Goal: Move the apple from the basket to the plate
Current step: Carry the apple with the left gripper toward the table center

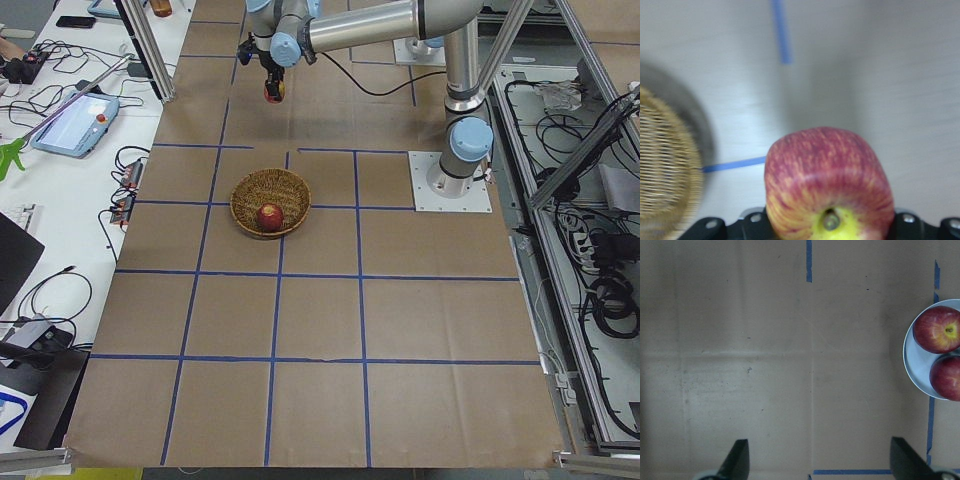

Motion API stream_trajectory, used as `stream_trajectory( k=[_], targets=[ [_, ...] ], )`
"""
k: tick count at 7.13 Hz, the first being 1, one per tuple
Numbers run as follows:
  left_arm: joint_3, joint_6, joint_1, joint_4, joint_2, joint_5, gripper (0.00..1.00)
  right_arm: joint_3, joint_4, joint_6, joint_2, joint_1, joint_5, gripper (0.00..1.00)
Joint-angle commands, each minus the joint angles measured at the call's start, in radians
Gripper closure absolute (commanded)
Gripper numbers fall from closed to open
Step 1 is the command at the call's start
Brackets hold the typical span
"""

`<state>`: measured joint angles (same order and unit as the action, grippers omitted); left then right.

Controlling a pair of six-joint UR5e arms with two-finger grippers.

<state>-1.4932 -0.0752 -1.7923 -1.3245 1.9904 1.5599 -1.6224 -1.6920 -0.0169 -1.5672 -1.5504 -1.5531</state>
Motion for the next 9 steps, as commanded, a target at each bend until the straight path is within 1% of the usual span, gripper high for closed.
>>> stream_trajectory(
  k=[1, 2, 3, 5, 7, 8, 9],
  targets=[
    [0.001, -0.116, -0.108, 0.126, 0.101, -0.075, 0.54, -0.002, 0.0, 0.0, -0.001, 0.0, -0.001, 0.0],
    [-0.01, -0.116, -0.113, 0.154, 0.134, -0.074, 0.54, -0.002, 0.0, 0.0, -0.002, 0.001, -0.004, 0.0],
    [-0.01, -0.116, -0.125, 0.21, 0.166, -0.075, 0.54, -0.002, 0.0, 0.0, -0.004, 0.0, -0.005, 0.0],
    [-0.019, -0.116, -0.136, 0.25, 0.208, -0.074, 0.54, -0.004, 0.0, -0.002, -0.004, 0.001, -0.007, 0.0],
    [-0.044, -0.118, -0.142, 0.251, 0.197, -0.074, 0.53, -0.005, 0.0, -0.002, -0.005, 0.0, -0.007, 0.0],
    [-0.057, -0.118, -0.142, 0.252, 0.194, -0.074, 0.51, -0.005, 0.002, -0.002, -0.007, 0.0, -0.007, 0.0],
    [-0.062, -0.12, -0.142, 0.252, 0.192, -0.072, 0.43, -0.005, 0.002, 0.0, -0.008, 0.0, -0.005, 0.0]
  ],
)
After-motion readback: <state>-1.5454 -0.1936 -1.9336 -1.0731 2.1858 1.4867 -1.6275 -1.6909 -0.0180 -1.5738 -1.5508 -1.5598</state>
